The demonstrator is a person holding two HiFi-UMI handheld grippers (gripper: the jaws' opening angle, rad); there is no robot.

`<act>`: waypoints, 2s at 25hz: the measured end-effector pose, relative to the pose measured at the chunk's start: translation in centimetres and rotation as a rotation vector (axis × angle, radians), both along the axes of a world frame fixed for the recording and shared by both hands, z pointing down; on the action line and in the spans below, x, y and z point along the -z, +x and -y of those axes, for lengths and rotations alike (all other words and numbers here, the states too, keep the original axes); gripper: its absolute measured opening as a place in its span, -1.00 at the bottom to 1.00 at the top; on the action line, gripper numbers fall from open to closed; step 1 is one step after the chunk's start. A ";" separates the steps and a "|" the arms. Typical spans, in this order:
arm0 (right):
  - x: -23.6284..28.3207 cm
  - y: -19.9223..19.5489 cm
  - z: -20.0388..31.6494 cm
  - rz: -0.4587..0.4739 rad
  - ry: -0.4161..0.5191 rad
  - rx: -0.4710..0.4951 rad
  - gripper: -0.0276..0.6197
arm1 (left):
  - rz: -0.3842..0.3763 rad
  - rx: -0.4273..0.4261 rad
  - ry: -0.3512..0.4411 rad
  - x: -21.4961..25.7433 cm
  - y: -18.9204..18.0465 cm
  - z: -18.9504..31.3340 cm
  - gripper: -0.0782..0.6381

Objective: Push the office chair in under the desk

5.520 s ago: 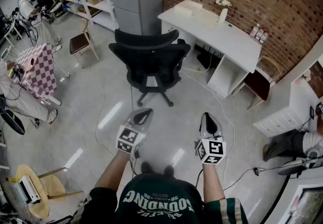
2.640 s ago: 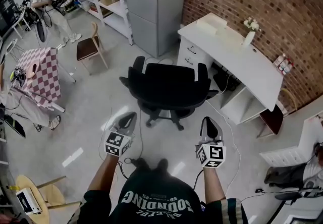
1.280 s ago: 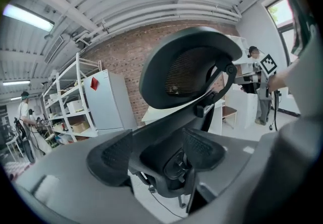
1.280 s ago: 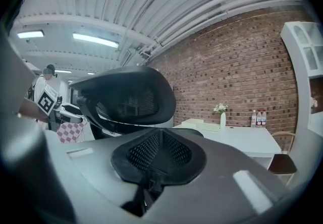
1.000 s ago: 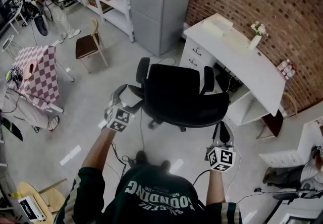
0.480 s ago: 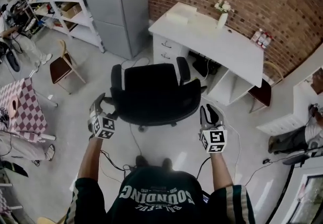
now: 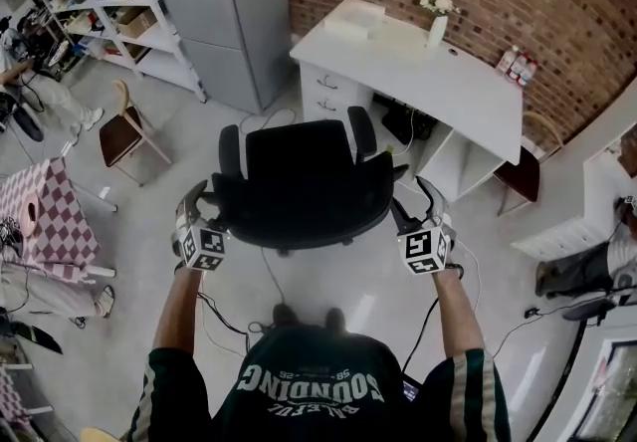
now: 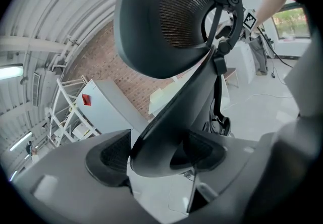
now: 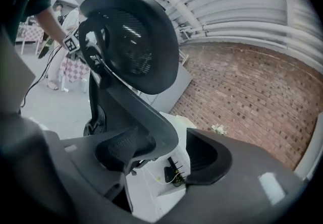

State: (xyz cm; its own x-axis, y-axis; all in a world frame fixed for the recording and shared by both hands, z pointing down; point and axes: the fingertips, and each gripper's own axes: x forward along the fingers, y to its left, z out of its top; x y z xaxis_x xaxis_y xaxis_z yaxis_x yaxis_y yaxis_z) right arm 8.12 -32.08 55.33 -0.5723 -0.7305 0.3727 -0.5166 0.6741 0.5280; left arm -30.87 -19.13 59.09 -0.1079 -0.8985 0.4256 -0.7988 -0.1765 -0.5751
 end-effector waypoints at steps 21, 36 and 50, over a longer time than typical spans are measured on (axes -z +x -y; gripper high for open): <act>-2.7 -6.1 3.6 -0.327 0.147 0.252 -0.14 | 0.075 -0.131 -0.013 -0.4 -0.4 0.7 0.01; -4.1 -5.0 3.2 -0.350 0.129 0.174 -0.13 | 0.075 -0.167 -0.003 -0.3 -0.5 0.0 -0.02; -3.9 -3.6 -0.4 -0.322 0.137 0.125 -0.13 | 0.075 -0.229 0.000 -0.2 0.4 -1.8 -0.02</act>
State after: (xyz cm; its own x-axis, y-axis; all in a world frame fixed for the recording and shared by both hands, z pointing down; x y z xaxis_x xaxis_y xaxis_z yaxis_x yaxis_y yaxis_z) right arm 4.56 -31.72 59.26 -0.5294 -0.7180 0.4518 -0.2272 0.6331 0.7399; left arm -30.49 -17.30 59.29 0.0672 -0.9033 0.4237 -0.6933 -0.3477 -0.6312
